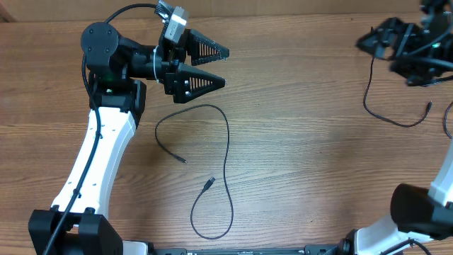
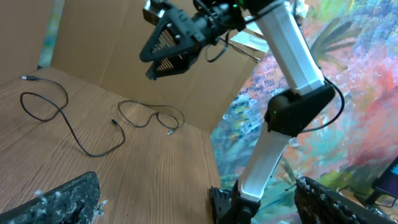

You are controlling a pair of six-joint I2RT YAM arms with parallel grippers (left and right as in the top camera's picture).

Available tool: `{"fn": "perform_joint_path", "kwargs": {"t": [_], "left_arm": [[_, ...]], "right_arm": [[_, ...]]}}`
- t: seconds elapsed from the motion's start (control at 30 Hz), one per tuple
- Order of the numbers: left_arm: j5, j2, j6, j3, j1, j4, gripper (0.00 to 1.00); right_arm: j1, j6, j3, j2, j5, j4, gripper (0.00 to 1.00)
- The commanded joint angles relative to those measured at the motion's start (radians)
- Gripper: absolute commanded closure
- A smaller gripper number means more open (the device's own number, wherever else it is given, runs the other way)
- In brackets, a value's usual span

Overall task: Untangle cables
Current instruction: 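Return the open right gripper toward the cable at center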

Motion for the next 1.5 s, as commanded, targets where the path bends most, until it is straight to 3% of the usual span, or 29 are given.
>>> {"fn": "perform_joint_path", "kwargs": {"t": [0.0, 0.3, 0.7, 1.07, 1.47], "left_arm": [[0.018, 0.01, 0.019, 0.008, 0.004, 0.003, 0.0], [0.018, 0.01, 0.019, 0.008, 0.004, 0.003, 0.0], [0.018, 0.01, 0.019, 0.008, 0.004, 0.003, 0.0], [0.018, 0.01, 0.019, 0.008, 0.004, 0.003, 0.0], [0.018, 0.01, 0.019, 0.008, 0.004, 0.003, 0.0]], "right_arm": [[0.087, -0.008, -0.004, -0.068, -0.033, 0.001, 0.0], [0.277, 0.003, -0.004, -0.115, -0.005, 0.001, 0.0], [0.355, 0.08, -0.072, -0.122, 0.162, 0.077, 0.0], [0.468, 0.274, -0.594, -0.127, 0.164, 0.475, 0.0], [0.469, 0.364, -1.007, -0.129, 0.18, 0.675, 0.0]]}}
